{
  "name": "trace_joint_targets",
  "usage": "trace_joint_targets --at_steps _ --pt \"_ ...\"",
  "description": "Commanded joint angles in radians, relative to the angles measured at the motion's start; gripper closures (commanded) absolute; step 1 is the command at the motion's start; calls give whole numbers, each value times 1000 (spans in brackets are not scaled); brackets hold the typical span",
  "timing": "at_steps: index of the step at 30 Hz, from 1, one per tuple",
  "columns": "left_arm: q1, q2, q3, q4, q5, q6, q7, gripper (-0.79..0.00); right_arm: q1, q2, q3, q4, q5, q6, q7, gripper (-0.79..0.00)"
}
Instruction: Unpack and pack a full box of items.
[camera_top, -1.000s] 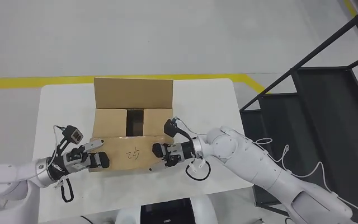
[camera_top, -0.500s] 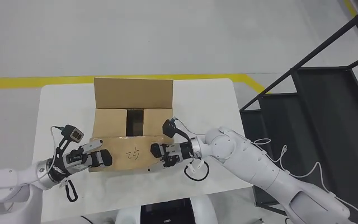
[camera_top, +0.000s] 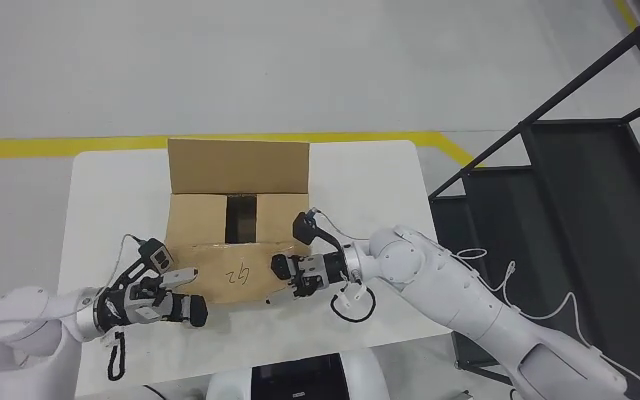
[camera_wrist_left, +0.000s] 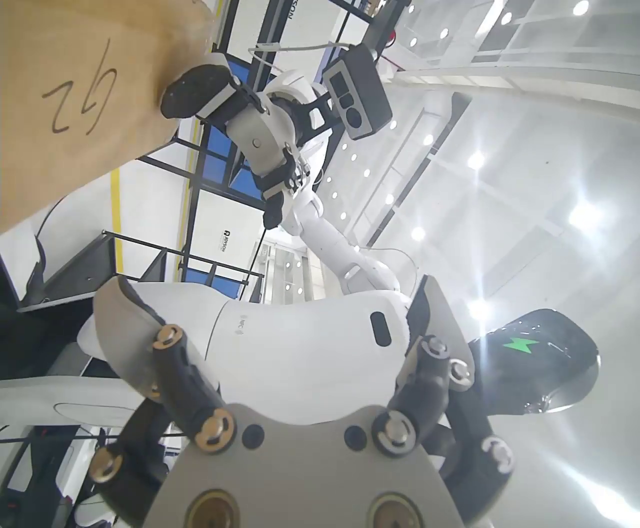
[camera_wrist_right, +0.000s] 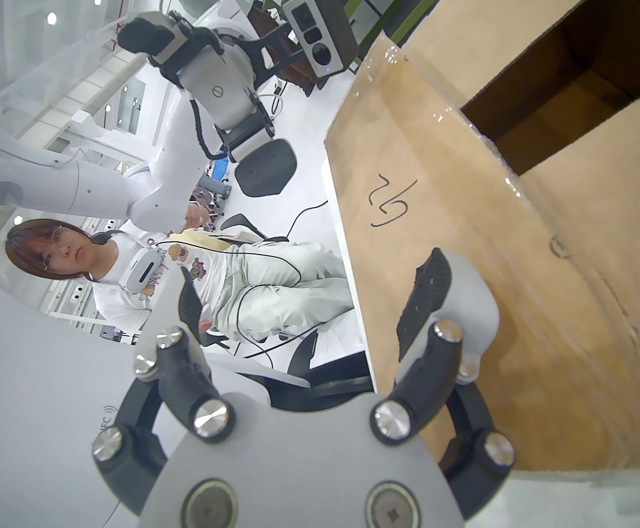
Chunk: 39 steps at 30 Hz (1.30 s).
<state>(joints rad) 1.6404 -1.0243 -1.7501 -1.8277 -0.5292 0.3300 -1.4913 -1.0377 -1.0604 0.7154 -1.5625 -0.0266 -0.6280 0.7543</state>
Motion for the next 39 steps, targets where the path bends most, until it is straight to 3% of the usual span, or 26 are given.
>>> trace_joint_targets --at_steps 1,6,17,23,27,33,39 --pt "-8 18 -25 1 1 -4 -3 -785 -2 -1 4 0 -6 8 -9 -785" --pt "-52 37 -67 41 -41 -42 -40 -785 -6 -2 17 3 -18 17 -26 -785" --pt "-146 70 64 183 -19 -228 -45 -785 -21 4 65 10 -13 11 -25 -785" --pt "-161 74 79 205 -36 -352 -42 -785 -42 10 110 -4 65 -110 -59 -785" --pt "-161 73 82 213 -51 -419 -19 -785 -30 20 181 7 81 -131 -84 -785" --pt "-152 73 79 222 -58 -504 25 -785 30 27 284 55 -19 -10 -160 -785" --pt "-137 74 87 225 -35 -548 58 -785 129 -9 226 159 -83 128 -247 -785"
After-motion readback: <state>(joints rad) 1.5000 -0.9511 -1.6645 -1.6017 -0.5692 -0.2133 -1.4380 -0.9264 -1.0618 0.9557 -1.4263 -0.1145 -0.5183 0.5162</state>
